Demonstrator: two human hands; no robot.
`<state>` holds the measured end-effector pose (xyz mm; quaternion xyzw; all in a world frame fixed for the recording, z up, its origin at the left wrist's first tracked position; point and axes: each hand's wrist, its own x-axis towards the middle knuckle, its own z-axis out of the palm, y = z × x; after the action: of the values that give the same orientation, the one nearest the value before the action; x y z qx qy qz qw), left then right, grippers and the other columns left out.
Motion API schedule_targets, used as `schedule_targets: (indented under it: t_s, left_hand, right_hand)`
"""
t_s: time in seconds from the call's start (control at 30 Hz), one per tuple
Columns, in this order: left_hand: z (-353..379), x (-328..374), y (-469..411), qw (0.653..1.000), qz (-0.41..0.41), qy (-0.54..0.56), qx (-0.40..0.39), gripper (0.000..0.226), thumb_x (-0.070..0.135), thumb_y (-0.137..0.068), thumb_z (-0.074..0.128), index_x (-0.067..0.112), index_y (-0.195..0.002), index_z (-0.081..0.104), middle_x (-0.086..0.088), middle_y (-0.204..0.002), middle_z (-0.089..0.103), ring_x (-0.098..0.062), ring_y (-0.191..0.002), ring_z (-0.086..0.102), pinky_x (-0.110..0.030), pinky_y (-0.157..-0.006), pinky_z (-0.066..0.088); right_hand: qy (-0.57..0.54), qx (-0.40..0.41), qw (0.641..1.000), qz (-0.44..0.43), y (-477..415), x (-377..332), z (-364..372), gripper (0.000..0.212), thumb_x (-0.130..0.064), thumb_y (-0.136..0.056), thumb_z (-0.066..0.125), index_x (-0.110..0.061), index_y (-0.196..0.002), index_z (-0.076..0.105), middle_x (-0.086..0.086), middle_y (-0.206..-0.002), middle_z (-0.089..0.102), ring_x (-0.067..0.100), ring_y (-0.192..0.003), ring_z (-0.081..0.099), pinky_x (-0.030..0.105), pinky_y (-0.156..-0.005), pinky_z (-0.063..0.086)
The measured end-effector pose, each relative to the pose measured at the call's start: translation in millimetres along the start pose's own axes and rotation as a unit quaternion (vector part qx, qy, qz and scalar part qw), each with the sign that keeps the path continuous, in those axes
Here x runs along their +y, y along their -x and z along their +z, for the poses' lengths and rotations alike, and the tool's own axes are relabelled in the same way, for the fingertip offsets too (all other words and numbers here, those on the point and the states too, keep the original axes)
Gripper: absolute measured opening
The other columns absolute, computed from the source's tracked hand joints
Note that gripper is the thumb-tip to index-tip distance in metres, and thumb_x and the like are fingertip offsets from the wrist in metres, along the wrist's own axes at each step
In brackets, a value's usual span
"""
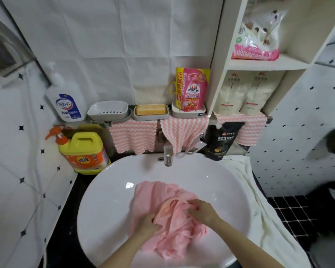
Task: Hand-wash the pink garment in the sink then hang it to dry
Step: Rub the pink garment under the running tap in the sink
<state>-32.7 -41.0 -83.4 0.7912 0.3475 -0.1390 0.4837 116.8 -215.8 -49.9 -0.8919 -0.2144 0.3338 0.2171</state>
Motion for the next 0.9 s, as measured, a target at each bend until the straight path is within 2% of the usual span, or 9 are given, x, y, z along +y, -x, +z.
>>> schedule_targets:
  t_s: [0.07, 0.2, 0.3, 0.37, 0.43, 0.53, 0.6, 0.77, 0.9]
  left_hand:
    - [-13, 12, 3, 0.997, 0.043, 0.059, 0.026, 0.022, 0.015, -0.078, 0.072, 0.014, -0.094, 0.058, 0.0, -0.09, 0.063, -0.015, -0.084, 0.058, -0.013, -0.06, 0.042]
    - [-53, 49, 17, 0.948, 0.103, 0.298, 0.047, 0.029, 0.021, -0.065, 0.07, 0.009, -0.088, 0.057, -0.007, -0.087, 0.064, -0.02, -0.083, 0.061, -0.025, -0.071, 0.05]
    - [-72, 73, 21, 0.918, 0.108, 0.379, 0.046, 0.014, 0.005, -0.08, 0.066, 0.005, -0.086, 0.053, -0.014, -0.081, 0.061, -0.021, -0.071, 0.06, -0.025, -0.059, 0.048]
    - [-76, 88, 25, 0.909, 0.109, 0.401, 0.013, 0.003, 0.003, -0.09, 0.056, 0.005, -0.088, 0.056, -0.012, -0.079, 0.061, -0.019, -0.067, 0.059, -0.023, -0.055, 0.045]
    - [-79, 97, 27, 0.903, 0.121, 0.413, -0.009, 0.008, 0.006, -0.092, 0.053, 0.005, -0.093, 0.06, -0.011, -0.081, 0.064, -0.019, -0.071, 0.06, -0.025, -0.06, 0.045]
    - [-89, 104, 32, 0.894, 0.149, 0.423, -0.005, 0.015, 0.005, -0.093, 0.051, 0.004, -0.097, 0.065, -0.012, -0.09, 0.068, -0.02, -0.083, 0.062, -0.029, -0.073, 0.045]
    - [-101, 107, 34, 0.891, 0.164, 0.423, 0.015, 0.014, 0.005, -0.094, 0.049, 0.004, -0.095, 0.063, -0.012, -0.09, 0.066, -0.021, -0.085, 0.06, -0.029, -0.073, 0.044]
    - [-136, 116, 33, 0.884, 0.18, 0.421, 0.095, 0.009, 0.01, -0.095, 0.05, 0.011, -0.096, 0.059, -0.005, -0.084, 0.064, -0.016, -0.078, 0.059, -0.02, -0.061, 0.048]
    - [-151, 125, 34, 0.912, 0.225, 0.298, 0.171, 0.014, 0.009, -0.095, 0.051, 0.01, -0.081, 0.055, -0.008, -0.079, 0.051, -0.015, -0.078, 0.047, -0.025, -0.066, 0.033]
  right_hand:
    - [0.032, -0.011, 0.999, 0.01, -1, -3, -7, 0.007, -0.04, -0.087, 0.057, -0.037, -0.086, 0.064, -0.006, -0.092, 0.066, 0.016, -0.091, 0.061, 0.023, -0.075, 0.045]
    - [-0.012, 0.104, 0.994, -0.041, -16, -4, -20, 0.019, -0.029, -0.078, 0.063, -0.033, -0.059, 0.064, -0.002, -0.08, 0.064, 0.016, -0.08, 0.061, 0.027, -0.069, 0.048]
    - [-0.11, 0.148, 0.974, -0.129, -19, -17, -30, 0.033, -0.017, -0.08, 0.069, -0.048, -0.084, 0.059, -0.007, -0.109, 0.055, 0.012, -0.098, 0.057, 0.02, -0.085, 0.045]
    - [-0.124, 0.086, 0.974, -0.169, -18, -31, -33, 0.05, -0.013, -0.08, 0.066, -0.043, -0.118, 0.05, -0.009, -0.124, 0.048, 0.01, -0.1, 0.055, 0.018, -0.086, 0.045]
    - [-0.121, -0.021, 0.979, -0.163, -16, -43, -32, 0.062, -0.012, -0.081, 0.061, -0.043, -0.13, 0.041, -0.005, -0.115, 0.056, 0.009, -0.079, 0.057, 0.017, -0.072, 0.048]
    - [-0.078, -0.066, 0.984, -0.148, -18, -49, -33, 0.034, -0.004, -0.081, 0.063, -0.036, -0.094, 0.063, -0.008, -0.075, 0.062, 0.006, -0.065, 0.053, 0.019, -0.067, 0.045]
    - [-0.148, -0.048, 0.978, -0.136, -18, -50, -41, 0.031, 0.004, -0.08, 0.062, -0.025, -0.071, 0.068, -0.01, -0.064, 0.062, 0.01, -0.064, 0.054, 0.023, -0.067, 0.047]
    - [-0.383, -0.031, 0.912, -0.143, -12, -59, -85, 0.022, -0.002, -0.089, 0.058, -0.015, -0.071, 0.057, -0.003, -0.069, 0.054, 0.011, -0.066, 0.051, 0.021, -0.064, 0.042]
    - [-0.39, -0.007, 0.911, -0.136, -15, -66, -99, 0.024, -0.004, -0.093, 0.051, -0.018, -0.075, 0.055, -0.001, -0.064, 0.04, 0.01, -0.055, 0.033, 0.024, -0.053, 0.025]
